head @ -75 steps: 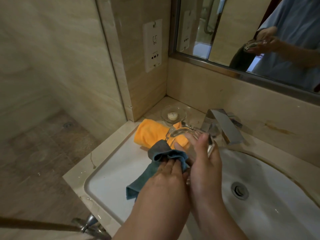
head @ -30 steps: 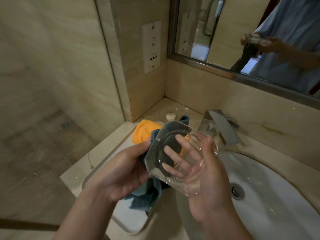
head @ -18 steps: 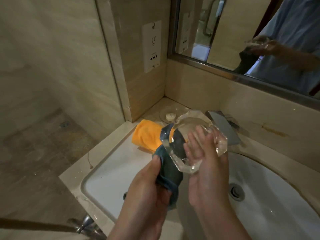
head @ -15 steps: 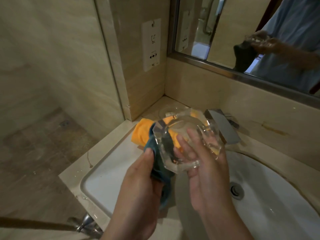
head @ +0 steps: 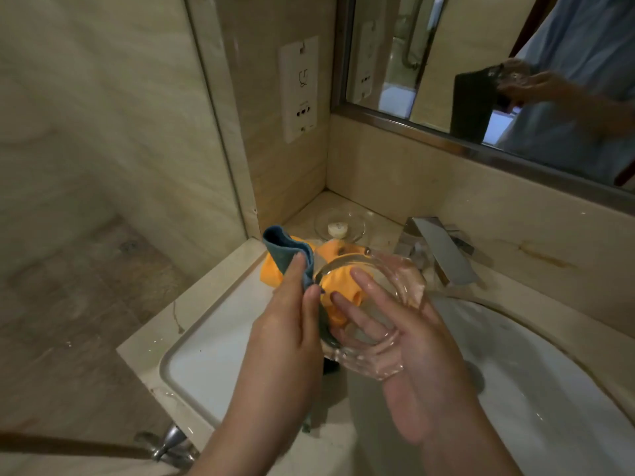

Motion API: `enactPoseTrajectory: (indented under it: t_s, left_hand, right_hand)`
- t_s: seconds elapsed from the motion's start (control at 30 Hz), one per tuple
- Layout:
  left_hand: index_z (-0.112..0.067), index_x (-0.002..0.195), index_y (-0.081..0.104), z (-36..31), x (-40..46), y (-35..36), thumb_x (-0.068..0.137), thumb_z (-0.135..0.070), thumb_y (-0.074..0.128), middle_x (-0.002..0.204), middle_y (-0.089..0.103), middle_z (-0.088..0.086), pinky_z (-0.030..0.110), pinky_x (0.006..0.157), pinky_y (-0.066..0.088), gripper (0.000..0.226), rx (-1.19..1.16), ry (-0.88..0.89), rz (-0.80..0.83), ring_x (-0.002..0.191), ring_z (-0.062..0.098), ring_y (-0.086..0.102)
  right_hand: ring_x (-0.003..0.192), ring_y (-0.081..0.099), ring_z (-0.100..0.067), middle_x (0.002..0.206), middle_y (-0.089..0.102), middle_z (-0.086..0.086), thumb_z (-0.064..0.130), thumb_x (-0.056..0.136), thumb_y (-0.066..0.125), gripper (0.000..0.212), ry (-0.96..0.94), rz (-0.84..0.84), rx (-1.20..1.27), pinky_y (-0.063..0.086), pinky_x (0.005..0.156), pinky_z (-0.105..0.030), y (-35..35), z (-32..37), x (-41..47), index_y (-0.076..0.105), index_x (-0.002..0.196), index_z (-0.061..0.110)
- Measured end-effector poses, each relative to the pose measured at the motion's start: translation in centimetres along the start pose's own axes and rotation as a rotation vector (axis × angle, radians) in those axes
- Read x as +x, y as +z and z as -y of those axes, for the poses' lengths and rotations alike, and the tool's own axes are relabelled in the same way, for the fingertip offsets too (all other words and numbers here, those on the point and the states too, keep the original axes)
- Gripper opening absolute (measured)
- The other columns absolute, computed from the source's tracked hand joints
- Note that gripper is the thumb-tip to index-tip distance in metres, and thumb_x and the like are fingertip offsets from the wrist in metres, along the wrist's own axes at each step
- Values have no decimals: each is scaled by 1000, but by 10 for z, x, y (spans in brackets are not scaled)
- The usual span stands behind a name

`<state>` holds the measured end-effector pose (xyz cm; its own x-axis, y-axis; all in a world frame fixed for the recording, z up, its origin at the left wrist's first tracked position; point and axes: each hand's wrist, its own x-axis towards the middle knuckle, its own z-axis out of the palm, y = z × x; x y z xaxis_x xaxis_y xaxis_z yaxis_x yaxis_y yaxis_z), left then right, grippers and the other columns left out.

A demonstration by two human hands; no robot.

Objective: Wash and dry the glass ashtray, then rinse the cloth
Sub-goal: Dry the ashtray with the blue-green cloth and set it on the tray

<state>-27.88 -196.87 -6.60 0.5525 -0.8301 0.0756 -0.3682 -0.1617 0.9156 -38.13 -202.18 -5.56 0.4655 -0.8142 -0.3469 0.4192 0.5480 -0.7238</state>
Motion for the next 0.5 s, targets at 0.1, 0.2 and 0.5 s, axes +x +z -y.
enactPoseTrajectory:
  t_s: [0.1, 0.2, 0.5]
  left_hand:
    - [-24, 142, 30, 2, -7, 10, 97, -21, 37, 143, 19, -20, -4, 99, 16, 46, 189, 162, 9, 132, -7, 16]
    - [-15, 129, 51, 7, -18, 22, 86, -23, 39, 134, 50, -2, 13, 85, 44, 45, 322, 260, 93, 112, 7, 58]
    - [-51, 138, 5, -2, -19, 13, 87, -42, 23, 146, 18, -29, -4, 101, 14, 55, 288, 438, 430, 129, -22, 10]
  right_hand:
    - [92, 71, -22, 96, 75, 0, 15, 79, 63, 29, -72, -57, 76, 59, 69, -39, 7, -1, 0, 62, 106, 27]
    - [97, 69, -17, 105, 73, 3, 18, 88, 57, 17, -122, -110, -7, 57, 76, -35, 9, -6, 4, 60, 102, 27]
    - [88, 71, -11, 98, 75, 0, 30, 85, 55, 25, -115, -120, -74, 54, 60, -18, -3, -13, 3, 66, 105, 21]
